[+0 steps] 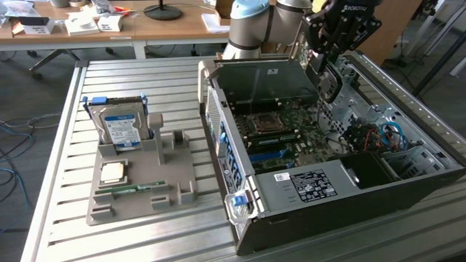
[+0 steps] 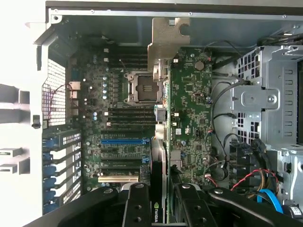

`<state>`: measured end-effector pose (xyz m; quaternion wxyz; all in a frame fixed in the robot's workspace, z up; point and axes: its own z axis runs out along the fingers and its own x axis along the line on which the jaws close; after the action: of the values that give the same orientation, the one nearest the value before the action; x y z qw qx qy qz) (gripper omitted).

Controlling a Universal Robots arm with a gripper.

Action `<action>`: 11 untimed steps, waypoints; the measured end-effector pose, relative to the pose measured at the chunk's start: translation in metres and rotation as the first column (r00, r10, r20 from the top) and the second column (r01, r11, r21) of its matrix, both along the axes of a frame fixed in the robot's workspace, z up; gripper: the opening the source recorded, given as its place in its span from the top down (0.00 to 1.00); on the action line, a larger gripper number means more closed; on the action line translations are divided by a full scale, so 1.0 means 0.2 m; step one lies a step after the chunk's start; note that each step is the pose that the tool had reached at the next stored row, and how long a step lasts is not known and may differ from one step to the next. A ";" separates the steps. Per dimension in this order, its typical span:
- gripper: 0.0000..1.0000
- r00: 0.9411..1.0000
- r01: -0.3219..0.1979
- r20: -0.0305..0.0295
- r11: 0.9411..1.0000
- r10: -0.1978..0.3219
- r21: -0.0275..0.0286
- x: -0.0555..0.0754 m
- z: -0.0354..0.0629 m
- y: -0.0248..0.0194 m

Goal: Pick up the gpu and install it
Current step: 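Insert the gpu into the slot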

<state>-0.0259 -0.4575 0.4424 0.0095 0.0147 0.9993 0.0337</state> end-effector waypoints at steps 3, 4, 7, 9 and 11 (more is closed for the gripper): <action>0.74 1.000 0.000 0.000 1.000 0.000 0.000 0.00 0.000 0.000; 0.74 1.000 0.000 0.000 1.000 0.000 0.000 0.00 0.000 0.000; 0.74 1.000 0.000 0.000 1.000 0.000 0.000 0.00 0.000 0.000; 0.74 1.000 0.000 0.000 1.000 0.000 0.000 0.00 0.000 0.000; 0.74 1.000 0.000 0.000 1.000 0.000 0.000 0.00 0.000 0.000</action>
<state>-0.0259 -0.4575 0.4424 0.0095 0.0146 0.9993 0.0337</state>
